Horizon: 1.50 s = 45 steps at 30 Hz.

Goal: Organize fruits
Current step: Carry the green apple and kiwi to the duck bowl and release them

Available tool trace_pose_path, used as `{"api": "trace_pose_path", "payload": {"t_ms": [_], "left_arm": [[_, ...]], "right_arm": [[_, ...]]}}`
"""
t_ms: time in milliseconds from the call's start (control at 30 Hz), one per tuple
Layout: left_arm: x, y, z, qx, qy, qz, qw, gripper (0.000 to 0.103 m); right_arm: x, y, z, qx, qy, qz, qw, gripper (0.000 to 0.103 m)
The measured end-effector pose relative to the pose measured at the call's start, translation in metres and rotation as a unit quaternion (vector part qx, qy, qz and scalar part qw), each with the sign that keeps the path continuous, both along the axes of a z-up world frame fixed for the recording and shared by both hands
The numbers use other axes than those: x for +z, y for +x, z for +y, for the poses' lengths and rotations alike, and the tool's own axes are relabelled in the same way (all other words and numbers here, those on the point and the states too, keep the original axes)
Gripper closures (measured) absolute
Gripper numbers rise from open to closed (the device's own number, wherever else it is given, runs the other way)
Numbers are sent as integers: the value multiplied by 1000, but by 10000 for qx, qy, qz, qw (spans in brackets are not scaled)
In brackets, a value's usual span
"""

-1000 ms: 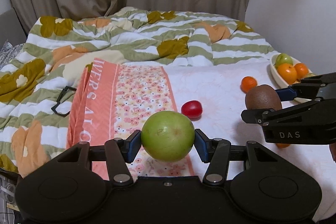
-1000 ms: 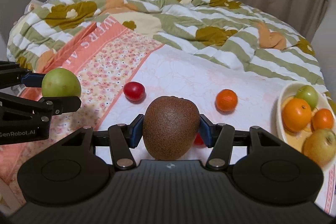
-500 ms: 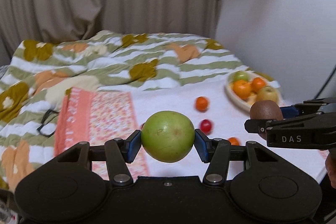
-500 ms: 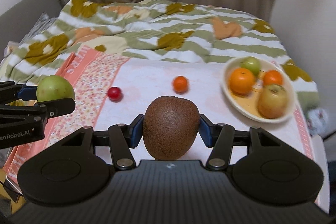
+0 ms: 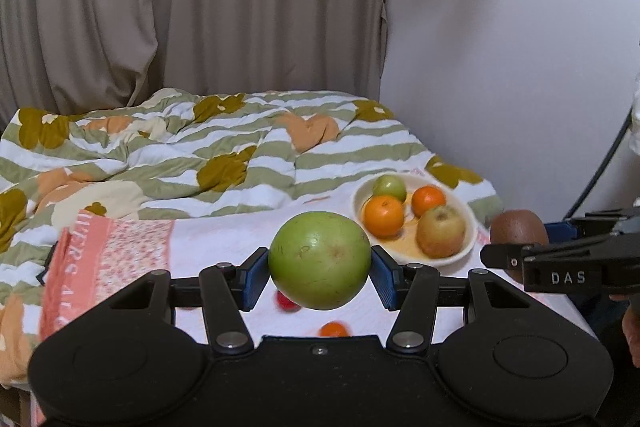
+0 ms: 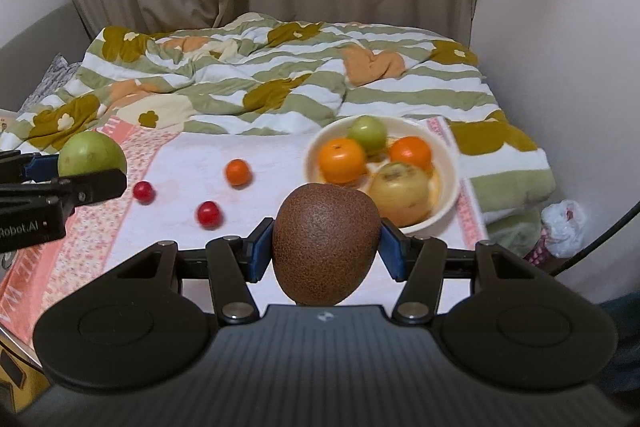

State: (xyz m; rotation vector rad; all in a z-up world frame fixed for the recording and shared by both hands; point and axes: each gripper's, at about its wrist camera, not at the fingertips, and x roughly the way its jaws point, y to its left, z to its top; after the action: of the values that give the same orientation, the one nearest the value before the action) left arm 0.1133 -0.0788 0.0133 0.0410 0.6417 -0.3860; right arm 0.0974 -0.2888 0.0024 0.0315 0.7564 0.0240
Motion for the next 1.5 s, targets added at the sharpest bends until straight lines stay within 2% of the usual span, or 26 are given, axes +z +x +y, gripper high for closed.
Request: {"api": "trace_pose_path", "payload": {"t_ms": [300, 600, 1100, 1300, 1500], "left_arm": [[-5, 17, -76, 320, -72, 53, 9994, 45], [-23, 52, -128, 446, 46, 237, 9987, 45], [-79, 115, -167, 112, 363, 777, 9962, 45], [-98, 128, -172, -12, 450, 989, 9941, 45], [-103, 131, -172, -38, 480, 1027, 9935, 44]], "right_arm": [[3, 27, -79, 305, -37, -98, 9995, 33], [-14, 71, -128, 508, -2, 55, 9987, 33], [-45, 122, -157, 171, 252, 359, 9989, 33], [-54, 135, -159, 41, 298, 487, 9984, 33], [-60, 141, -161, -68, 326, 575, 9978, 33]]}}
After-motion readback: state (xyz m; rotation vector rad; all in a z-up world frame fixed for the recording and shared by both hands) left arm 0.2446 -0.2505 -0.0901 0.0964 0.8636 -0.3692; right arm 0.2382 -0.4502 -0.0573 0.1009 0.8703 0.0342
